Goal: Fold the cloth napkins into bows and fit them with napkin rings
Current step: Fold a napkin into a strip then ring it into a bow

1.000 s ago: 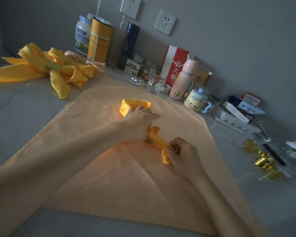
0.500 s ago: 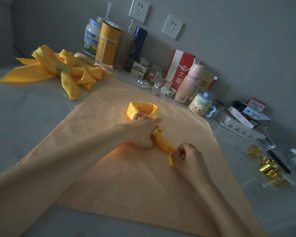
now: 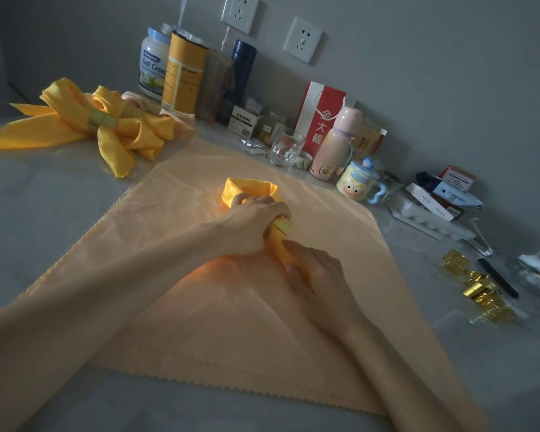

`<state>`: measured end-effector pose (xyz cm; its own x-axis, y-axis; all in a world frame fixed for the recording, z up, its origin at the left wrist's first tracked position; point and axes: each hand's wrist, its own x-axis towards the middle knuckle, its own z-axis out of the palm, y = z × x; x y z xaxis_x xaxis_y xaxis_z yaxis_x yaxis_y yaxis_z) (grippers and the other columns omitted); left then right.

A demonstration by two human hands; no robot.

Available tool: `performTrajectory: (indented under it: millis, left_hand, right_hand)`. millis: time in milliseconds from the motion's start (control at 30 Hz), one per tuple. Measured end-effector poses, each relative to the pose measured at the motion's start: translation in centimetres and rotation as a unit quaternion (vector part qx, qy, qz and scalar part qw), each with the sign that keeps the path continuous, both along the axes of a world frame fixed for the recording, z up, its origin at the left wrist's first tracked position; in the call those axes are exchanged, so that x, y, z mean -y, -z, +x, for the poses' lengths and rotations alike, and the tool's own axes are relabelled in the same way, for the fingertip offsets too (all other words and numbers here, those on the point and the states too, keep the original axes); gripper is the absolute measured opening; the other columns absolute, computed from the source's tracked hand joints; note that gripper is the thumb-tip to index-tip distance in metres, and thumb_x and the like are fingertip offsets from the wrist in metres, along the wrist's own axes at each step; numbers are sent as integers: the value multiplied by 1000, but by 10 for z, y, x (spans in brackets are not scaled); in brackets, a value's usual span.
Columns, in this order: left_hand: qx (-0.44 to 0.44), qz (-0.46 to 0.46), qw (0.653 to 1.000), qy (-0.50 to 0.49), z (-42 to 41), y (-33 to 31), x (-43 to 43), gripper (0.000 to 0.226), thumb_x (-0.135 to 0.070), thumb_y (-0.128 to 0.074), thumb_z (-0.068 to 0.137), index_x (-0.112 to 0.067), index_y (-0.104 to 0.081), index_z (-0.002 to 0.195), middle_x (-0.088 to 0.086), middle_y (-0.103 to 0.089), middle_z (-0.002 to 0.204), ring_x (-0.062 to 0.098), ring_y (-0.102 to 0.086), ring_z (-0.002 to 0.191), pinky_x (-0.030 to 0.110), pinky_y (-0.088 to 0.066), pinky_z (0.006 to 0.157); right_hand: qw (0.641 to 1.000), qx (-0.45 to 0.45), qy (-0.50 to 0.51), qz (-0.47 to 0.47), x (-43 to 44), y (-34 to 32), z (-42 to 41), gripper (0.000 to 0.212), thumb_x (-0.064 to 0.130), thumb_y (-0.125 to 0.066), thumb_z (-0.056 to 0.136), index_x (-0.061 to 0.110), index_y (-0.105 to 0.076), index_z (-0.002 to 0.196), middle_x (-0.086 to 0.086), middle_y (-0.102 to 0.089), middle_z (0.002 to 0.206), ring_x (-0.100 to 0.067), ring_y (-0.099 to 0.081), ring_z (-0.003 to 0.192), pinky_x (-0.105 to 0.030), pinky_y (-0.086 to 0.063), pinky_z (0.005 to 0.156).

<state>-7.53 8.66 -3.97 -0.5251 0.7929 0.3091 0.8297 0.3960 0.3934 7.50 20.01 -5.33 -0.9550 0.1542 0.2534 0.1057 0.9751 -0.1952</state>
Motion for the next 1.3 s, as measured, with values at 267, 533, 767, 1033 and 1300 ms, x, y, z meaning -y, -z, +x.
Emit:
performTrajectory:
  millis: [267, 533, 767, 1033, 1300]
  left_hand:
    - [-32, 59, 998, -8, -4, 7, 1, 53, -7, -53, 84, -28, -46, 131, 3, -50, 123, 22, -46, 119, 32, -14, 96]
    - [-23, 49, 999, 4, 5, 1, 4, 70, -1, -50, 83, -31, -29, 142, 1, -43, 134, 22, -36, 129, 34, -15, 104]
    - [106, 75, 990, -63, -38, -45, -15, 60, -13, -57, 84, -25, -38, 140, 1, -38, 146, 23, -36, 132, 41, -33, 107]
    - [96, -126, 979, -127, -73, -23, -58, 75, -43, -68, 81, -16, -35, 142, 7, -39, 144, 28, -41, 128, 40, -36, 105]
    - [21, -84, 994, -60, -35, -30, -21, 15, -15, -62, 82, -21, -65, 96, -4, -56, 97, 17, -50, 93, 28, -41, 79]
  right_hand:
    - [995, 20, 61, -70, 9, -32, -40, 20, 28, -45, 96, 19, -62, 102, -6, -66, 95, -30, -59, 95, -37, -44, 86]
    - [972, -43, 126, -194, 8, -15, -79, 27, 26, -52, 81, 5, -66, 72, -14, -68, 80, -24, -62, 78, -40, -48, 72]
    - [969, -103, 159, -158, -2, 7, -80, 22, 11, -64, 83, 3, -70, 102, -9, -61, 111, -23, -55, 104, -17, -33, 81]
    - [968, -98, 144, -179, -1, 6, -77, 27, 8, -56, 82, 6, -69, 105, -8, -57, 115, -24, -51, 107, -29, -38, 95]
    - [943, -189, 203, -184, 5, 3, -70, 18, 24, -55, 87, 14, -70, 85, -3, -54, 94, -26, -52, 91, -27, -34, 73]
